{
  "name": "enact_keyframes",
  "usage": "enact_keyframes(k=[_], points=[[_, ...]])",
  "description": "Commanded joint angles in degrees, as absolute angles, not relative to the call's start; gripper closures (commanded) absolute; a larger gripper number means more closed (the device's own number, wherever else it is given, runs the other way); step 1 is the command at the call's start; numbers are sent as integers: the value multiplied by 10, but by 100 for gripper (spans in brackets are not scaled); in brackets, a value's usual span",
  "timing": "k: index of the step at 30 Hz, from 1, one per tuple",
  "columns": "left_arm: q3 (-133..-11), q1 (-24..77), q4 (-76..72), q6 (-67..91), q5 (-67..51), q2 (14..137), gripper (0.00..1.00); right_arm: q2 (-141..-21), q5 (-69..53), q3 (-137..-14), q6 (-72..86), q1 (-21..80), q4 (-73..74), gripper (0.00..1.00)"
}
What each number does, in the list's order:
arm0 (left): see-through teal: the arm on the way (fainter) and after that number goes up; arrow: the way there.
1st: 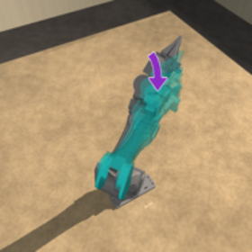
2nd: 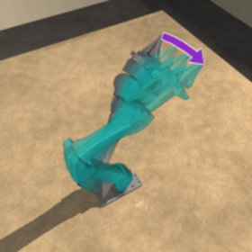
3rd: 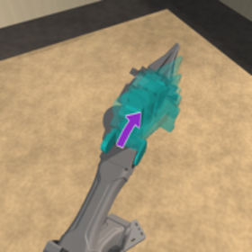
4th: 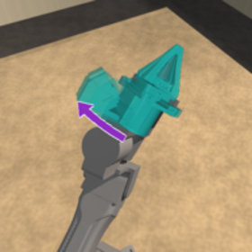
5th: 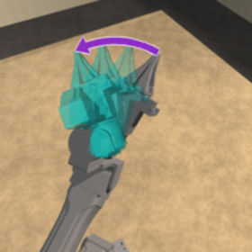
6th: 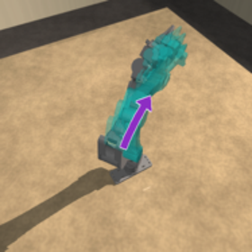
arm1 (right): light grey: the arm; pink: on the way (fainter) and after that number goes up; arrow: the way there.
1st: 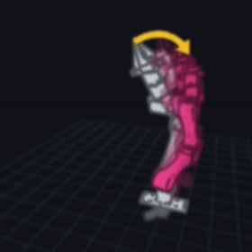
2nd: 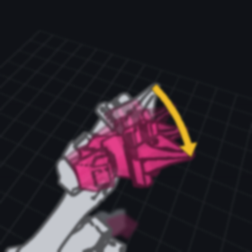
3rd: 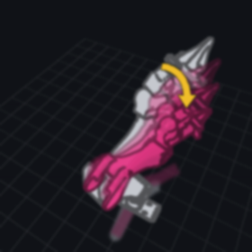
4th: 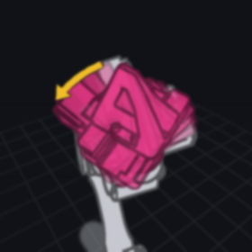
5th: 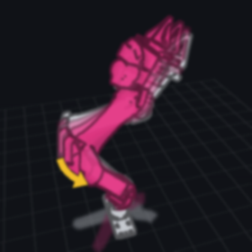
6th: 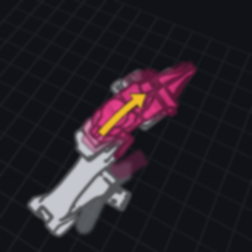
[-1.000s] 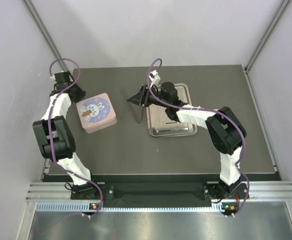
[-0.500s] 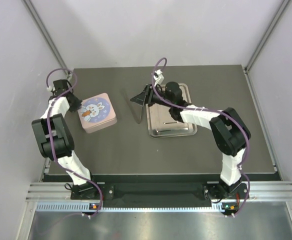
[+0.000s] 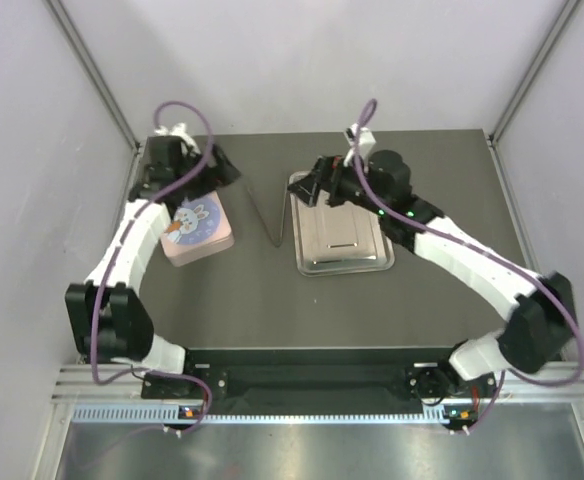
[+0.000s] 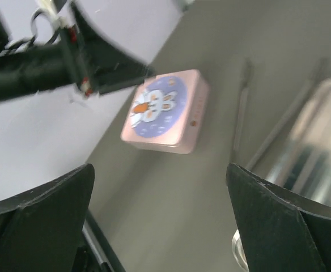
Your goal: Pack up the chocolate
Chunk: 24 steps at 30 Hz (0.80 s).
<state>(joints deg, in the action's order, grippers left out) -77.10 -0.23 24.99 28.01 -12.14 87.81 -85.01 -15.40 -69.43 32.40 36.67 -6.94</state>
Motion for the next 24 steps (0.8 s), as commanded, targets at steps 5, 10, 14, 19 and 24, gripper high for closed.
enact_keyframes(k=[5, 10, 14, 19, 24], points=[[-649, 141, 135, 265, -251, 755, 1, -647, 61, -631, 279, 364, 173, 0], [-589, 147, 120, 253, -309, 649, 1, -529, 174, -551, 293, 365, 209, 0], [-544, 147, 126, 231, -295, 570, 1, -462, 200, -522, 266, 365, 231, 0], [-466, 147, 98, 217, -249, 490, 1, -436, 222, -476, 237, 365, 203, 0], [-466, 147, 115, 208, -239, 465, 1, -446, 213, -470, 229, 364, 199, 0]])
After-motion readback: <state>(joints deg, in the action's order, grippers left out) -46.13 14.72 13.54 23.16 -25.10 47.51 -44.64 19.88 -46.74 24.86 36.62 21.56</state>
